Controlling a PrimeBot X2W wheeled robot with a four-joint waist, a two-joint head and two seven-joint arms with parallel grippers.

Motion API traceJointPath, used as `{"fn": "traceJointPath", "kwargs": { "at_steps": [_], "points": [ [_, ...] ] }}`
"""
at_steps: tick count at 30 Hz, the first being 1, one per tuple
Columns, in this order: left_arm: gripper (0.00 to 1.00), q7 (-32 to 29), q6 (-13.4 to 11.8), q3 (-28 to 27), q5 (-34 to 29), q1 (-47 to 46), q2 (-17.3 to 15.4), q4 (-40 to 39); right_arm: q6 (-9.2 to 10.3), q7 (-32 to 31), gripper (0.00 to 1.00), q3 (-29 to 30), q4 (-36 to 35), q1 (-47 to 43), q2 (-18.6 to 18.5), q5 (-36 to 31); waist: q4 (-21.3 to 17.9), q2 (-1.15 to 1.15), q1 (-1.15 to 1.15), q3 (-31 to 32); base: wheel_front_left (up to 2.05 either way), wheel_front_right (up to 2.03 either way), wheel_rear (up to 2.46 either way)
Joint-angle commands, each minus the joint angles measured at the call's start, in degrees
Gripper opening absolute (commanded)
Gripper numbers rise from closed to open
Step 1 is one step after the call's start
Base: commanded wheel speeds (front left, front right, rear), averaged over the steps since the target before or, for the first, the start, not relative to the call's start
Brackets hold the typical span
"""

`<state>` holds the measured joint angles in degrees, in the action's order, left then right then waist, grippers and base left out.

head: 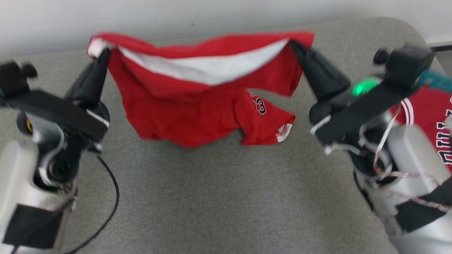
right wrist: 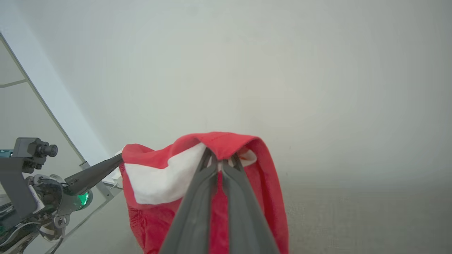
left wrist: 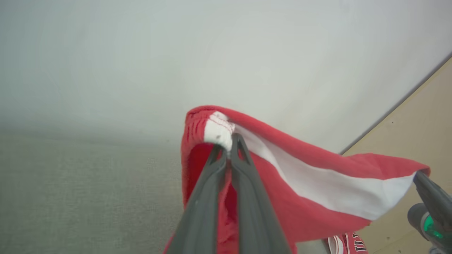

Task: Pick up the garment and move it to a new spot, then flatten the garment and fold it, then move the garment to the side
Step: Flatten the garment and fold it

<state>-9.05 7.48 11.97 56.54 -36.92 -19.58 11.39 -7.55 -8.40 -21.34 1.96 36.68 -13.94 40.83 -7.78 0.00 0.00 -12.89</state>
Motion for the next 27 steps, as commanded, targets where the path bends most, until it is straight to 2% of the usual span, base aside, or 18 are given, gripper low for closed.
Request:
{"fn": "traceJointPath", "kwargs": {
  "at_steps": [1,7,14,15,19,23,27],
  "points": [
    [0.0,-2.71,-0.53,-0.36,1.28,-3.39,-0.69,-1.32,0.16,-2.09,0.0,1.75,-0.12,3.45,0.28,1.3,-1.51,0.0,0.0,-2.75,0.0,0.0,0.0],
    [0.0,-8.72,-4.27,-1.55,2.33,-14.23,-2.71,-3.34,0.15,-6.87,0.0,7.29,5.67,17.38,2.96,1.53,-4.03,0.0,0.0,-9.79,0.0,0.0,0.0],
    [0.0,-9.96,-7.17,-3.15,0.78,-29.41,-3.42,-1.45,0.15,-6.94,0.0,12.03,17.06,34.86,5.86,-4.99,-6.97,0.0,0.0,-19.84,0.0,0.0,0.0],
    [0.0,-9.96,-7.17,-3.15,0.78,-29.41,-3.42,-1.45,0.15,-6.94,0.0,12.03,17.06,34.86,5.86,-4.99,-6.97,0.0,0.0,-19.84,0.0,0.0,0.0],
    [0.0,-7.03,-8.03,-4.66,-0.8,-38.47,-3.04,0.32,0.16,-3.07,0.0,16.09,21.98,43.94,7.08,-9.82,-7.94,0.0,0.0,-24.69,0.0,0.0,0.0],
    [0.0,-0.89,-8.91,-7.22,-2.53,-48.53,-1.92,3.64,0.22,3.67,0.0,25.89,27.39,54.9,8.55,-13.55,-8.91,0.0,0.0,-29.02,0.0,0.0,0.0],
    [0.0,2.56,-7.39,-6.98,-4.01,-53.61,-1.57,5.56,0.23,8.11,0.0,28.78,29.45,60.56,8.88,-17.76,-9.48,0.0,0.0,-31.33,0.0,0.0,0.0]
  ]
}}
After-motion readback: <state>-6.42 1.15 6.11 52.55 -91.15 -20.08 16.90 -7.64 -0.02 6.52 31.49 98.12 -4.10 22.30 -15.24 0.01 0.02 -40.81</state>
